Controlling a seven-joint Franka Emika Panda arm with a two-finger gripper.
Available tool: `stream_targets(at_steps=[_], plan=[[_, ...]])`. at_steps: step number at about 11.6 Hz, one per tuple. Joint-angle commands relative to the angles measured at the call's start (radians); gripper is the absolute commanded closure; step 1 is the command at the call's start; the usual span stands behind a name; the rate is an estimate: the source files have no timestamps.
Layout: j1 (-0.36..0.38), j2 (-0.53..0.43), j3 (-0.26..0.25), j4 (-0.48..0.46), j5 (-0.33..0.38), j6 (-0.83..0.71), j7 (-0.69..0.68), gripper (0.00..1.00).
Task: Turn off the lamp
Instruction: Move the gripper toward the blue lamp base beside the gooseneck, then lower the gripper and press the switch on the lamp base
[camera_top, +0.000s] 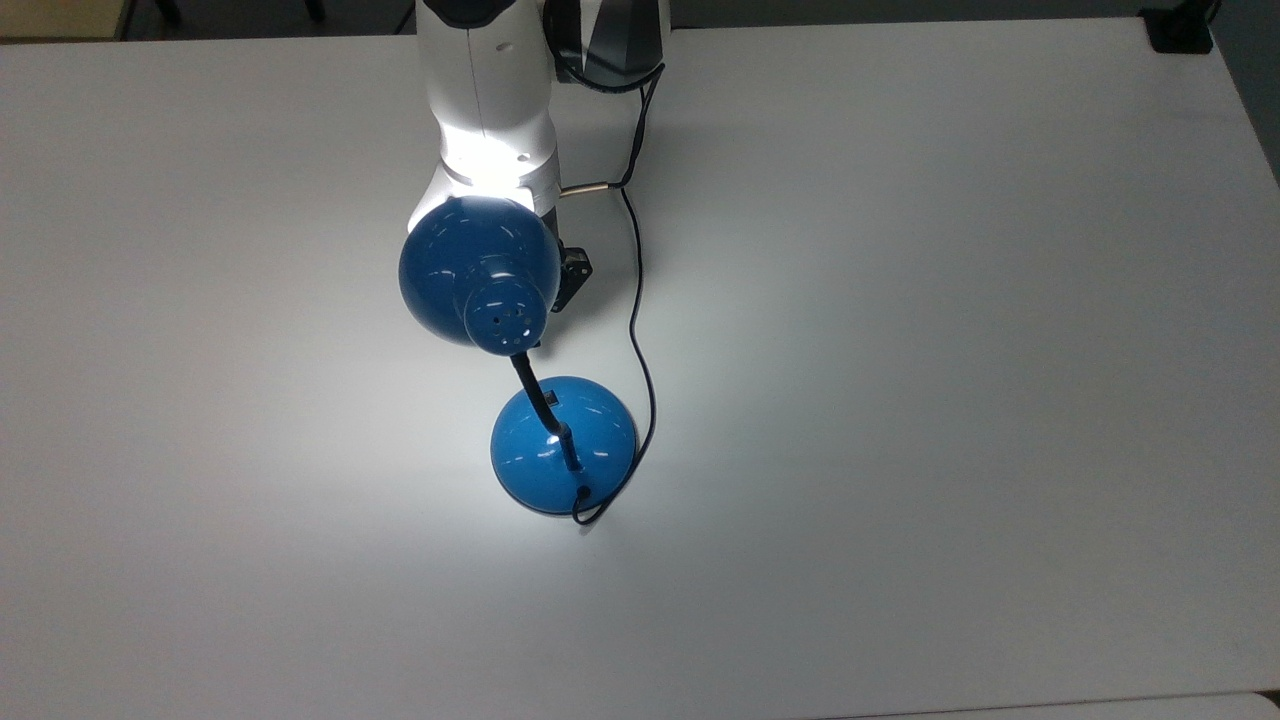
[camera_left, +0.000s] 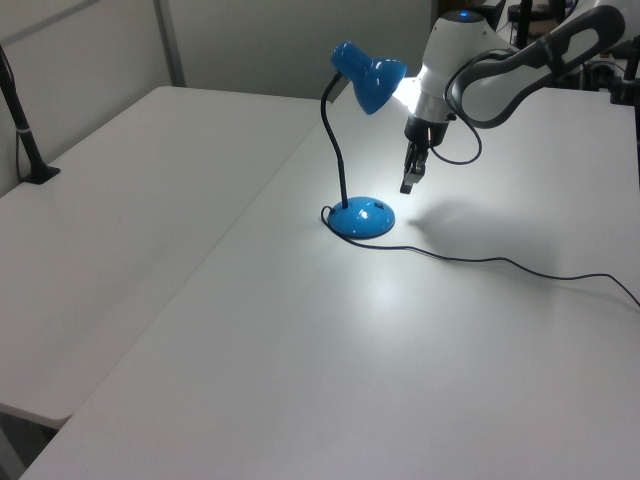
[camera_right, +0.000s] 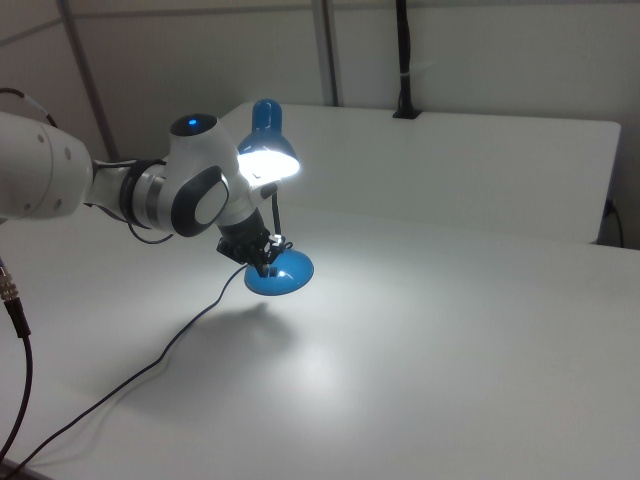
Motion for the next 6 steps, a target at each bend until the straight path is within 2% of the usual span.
stream_targets(at_steps=[1, 6], plan=[[0.017, 0.020, -0.007, -0.046, 0.013, 0.151, 0.081, 1.00], [0.017, 0.059, -0.007, -0.052, 0.013, 0.262, 0.098, 1.00]])
